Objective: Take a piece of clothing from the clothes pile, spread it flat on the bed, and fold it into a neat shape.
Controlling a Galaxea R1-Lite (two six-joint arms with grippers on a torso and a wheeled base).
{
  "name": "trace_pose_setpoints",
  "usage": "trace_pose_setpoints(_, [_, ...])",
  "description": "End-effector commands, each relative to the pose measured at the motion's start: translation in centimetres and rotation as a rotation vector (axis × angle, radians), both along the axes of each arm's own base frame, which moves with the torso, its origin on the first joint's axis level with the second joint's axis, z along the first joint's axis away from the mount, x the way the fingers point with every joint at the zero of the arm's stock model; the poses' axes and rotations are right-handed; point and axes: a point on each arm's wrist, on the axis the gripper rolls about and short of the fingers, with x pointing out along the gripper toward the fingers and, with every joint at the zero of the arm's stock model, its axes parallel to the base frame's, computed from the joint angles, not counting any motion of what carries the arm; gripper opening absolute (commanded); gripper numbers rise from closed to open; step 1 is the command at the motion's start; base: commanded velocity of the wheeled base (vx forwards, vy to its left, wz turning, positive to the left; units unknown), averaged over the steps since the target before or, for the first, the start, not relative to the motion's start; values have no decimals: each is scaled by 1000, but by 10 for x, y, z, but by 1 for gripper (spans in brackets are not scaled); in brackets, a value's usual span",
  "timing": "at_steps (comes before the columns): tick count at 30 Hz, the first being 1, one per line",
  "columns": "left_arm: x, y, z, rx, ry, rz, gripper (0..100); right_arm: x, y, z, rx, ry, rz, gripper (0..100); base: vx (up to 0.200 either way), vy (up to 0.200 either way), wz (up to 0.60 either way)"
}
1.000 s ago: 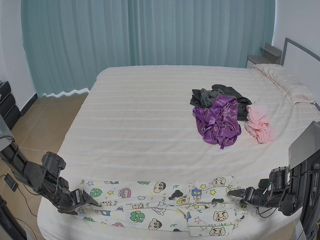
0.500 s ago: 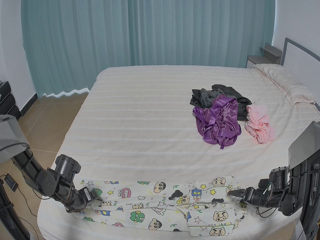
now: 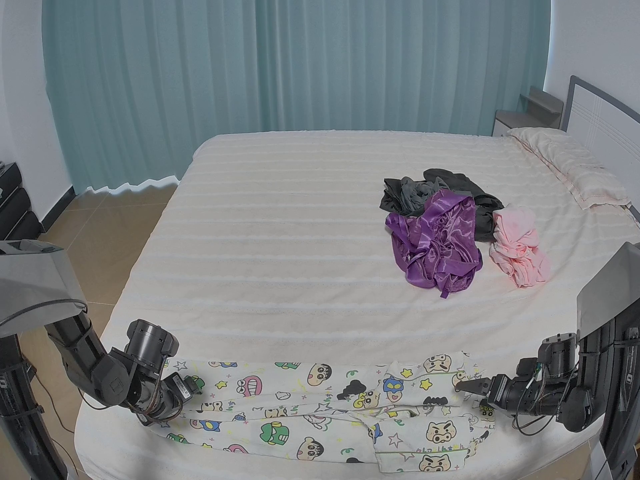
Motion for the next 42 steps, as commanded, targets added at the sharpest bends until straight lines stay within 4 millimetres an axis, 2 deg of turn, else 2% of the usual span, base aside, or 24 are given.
trace_pose_setpoints(1, [1, 0, 2, 0, -22, 6, 0, -4, 0, 0, -2, 16, 2, 100, 0, 0, 0])
trace_pose_setpoints(12, [3, 6, 4, 26, -39, 35, 0, -4, 0, 0, -1, 13, 5, 100, 0, 0, 0])
trace_pose_setpoints(20, [7, 5, 16, 23, -95, 39, 0, -3, 16, 2, 1, -15, 74, 100, 0, 0, 0])
trace_pose_setpoints(26, [13, 3, 24, 15, -139, 36, 0, 8, 22, 1, -7, -62, 84, 100, 0, 0, 0])
trace_pose_setpoints(33, [14, 2, 29, 12, -160, 33, 0, 19, 27, 11, -33, -148, 62, 100, 0, 0, 0])
trace_pose_setpoints(38, [14, 2, 29, 12, -160, 34, 0, 23, 32, -1, -48, -131, 88, 100, 0, 0, 0])
trace_pose_setpoints(42, [14, 2, 30, 11, -162, 34, 0, 24, 38, -22, -86, -94, 132, 100, 0, 0, 0])
